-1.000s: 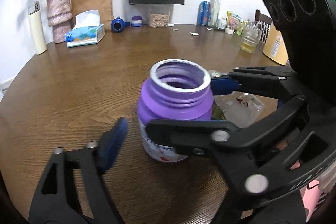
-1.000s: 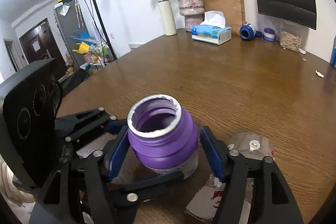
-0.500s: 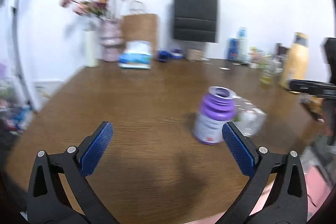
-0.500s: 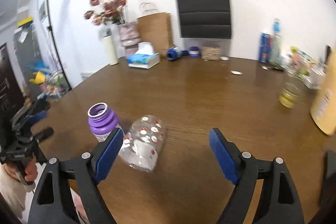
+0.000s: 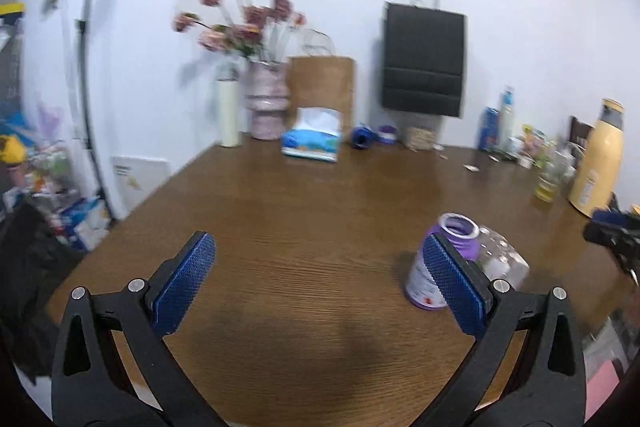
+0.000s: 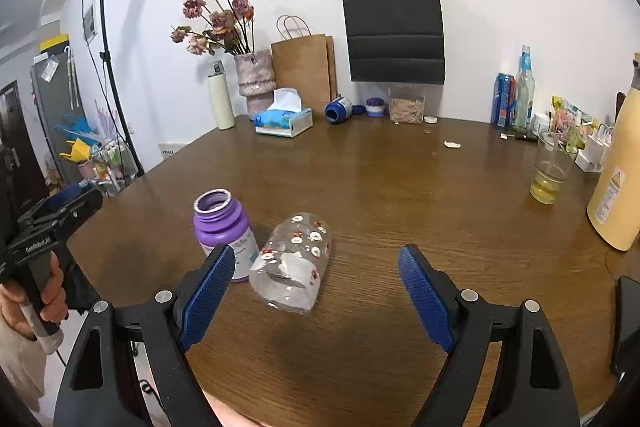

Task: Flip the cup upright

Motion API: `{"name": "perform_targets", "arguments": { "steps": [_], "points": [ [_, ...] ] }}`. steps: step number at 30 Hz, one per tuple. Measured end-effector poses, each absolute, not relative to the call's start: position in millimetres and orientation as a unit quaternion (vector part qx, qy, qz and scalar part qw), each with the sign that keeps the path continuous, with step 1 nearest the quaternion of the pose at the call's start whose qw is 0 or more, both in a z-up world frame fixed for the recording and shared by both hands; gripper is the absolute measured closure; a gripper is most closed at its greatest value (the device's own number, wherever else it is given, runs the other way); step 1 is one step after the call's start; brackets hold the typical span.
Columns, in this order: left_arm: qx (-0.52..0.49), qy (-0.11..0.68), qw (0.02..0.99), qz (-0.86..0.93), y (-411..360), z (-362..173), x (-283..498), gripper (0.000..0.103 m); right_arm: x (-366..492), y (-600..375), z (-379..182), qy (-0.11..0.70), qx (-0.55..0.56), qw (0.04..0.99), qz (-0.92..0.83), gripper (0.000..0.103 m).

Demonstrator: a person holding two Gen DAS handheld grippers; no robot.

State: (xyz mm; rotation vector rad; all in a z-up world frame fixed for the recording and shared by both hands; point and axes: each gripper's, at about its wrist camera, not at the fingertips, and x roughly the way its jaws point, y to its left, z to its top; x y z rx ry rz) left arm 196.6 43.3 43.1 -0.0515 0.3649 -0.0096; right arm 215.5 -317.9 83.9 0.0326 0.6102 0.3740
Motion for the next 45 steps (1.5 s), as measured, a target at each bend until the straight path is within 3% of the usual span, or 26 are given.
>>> {"name": "perform_targets", "arguments": {
  "steps": [5, 14, 45],
  "points": [
    [0.002, 0.131, 0.991, 0.017, 41.0, 52.1, 137.8, 0.0, 158.1, -312.4, 91.8, 0.258, 0.021, 0.943, 0.208, 0.015],
    [0.02, 0.124, 0.992, -0.014, 30.2, 10.1, 11.7, 0.0, 21.1, -297.1, 57.2, 0.198, -0.006, 0.967, 0.162, 0.015],
    [0.0, 0.124, 0.992, -0.035, 29.5, 12.9, 13.6, 0.0, 8.1, -282.4, 46.7, 0.21, -0.014, 0.958, 0.196, 0.015]
  ]
}}
